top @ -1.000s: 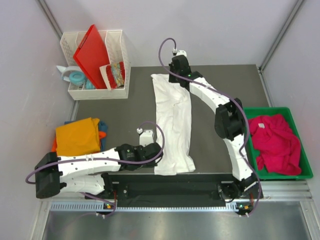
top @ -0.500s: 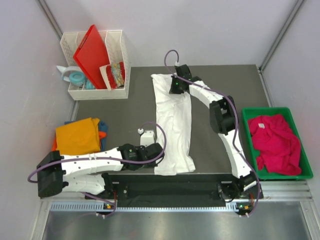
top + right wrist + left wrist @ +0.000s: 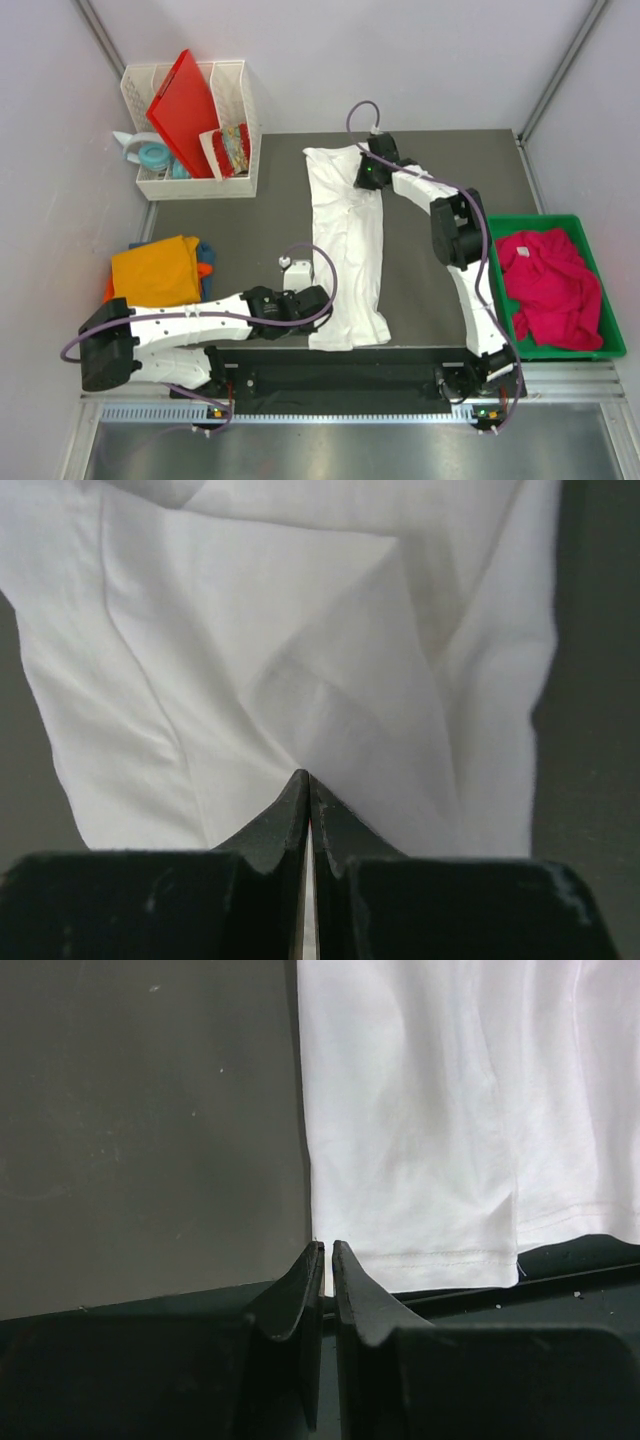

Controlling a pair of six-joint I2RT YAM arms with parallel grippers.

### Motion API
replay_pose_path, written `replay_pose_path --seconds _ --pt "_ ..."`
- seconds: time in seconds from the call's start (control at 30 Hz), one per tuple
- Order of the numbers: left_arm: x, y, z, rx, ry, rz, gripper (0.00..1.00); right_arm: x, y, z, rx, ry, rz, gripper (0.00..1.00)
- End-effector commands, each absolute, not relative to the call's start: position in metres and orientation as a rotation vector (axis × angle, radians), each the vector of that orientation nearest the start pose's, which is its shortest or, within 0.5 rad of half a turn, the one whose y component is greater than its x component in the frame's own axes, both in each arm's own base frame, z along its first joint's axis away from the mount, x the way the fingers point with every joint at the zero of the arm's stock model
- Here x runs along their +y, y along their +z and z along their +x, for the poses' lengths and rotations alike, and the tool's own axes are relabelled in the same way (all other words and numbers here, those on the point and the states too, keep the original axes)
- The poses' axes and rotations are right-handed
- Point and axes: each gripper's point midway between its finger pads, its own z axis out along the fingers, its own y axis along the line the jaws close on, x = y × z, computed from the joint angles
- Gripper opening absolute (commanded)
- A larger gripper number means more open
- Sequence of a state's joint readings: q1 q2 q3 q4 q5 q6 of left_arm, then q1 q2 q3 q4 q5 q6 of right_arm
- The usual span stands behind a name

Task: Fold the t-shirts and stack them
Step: Rotate the tshirt 90 degrees

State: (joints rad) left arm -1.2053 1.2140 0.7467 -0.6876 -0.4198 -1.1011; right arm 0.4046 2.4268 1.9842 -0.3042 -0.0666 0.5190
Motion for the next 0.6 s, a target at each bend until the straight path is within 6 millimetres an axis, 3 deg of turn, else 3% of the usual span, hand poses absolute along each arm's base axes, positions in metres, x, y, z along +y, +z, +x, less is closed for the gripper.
replay_pose_path --seconds 0.0,0.03,0.2,0.43,0.57 --pt "-0.239 0.080 0.135 2.541 -0.325 0.007 0.13 0.237 0.102 0.581 2.208 0.514 0.204 0.00" --pt "-0.240 0.080 0.135 2.539 -0.330 0.004 0.13 0.232 0.109 0.583 2.188 0.512 0.210 0.00" --pt "-0.245 0.078 0.136 2.545 -0.329 0.014 0.13 0.219 0.108 0.582 2.187 0.505 0.247 0.00" --pt "-0.247 0.077 0.136 2.551 -0.327 0.007 0.13 0.179 0.102 0.579 2.151 0.468 0.421 0.00" --pt "-0.247 0.078 0.136 2.547 -0.333 0.005 0.13 0.161 0.112 0.573 2.119 0.420 0.448 0.00"
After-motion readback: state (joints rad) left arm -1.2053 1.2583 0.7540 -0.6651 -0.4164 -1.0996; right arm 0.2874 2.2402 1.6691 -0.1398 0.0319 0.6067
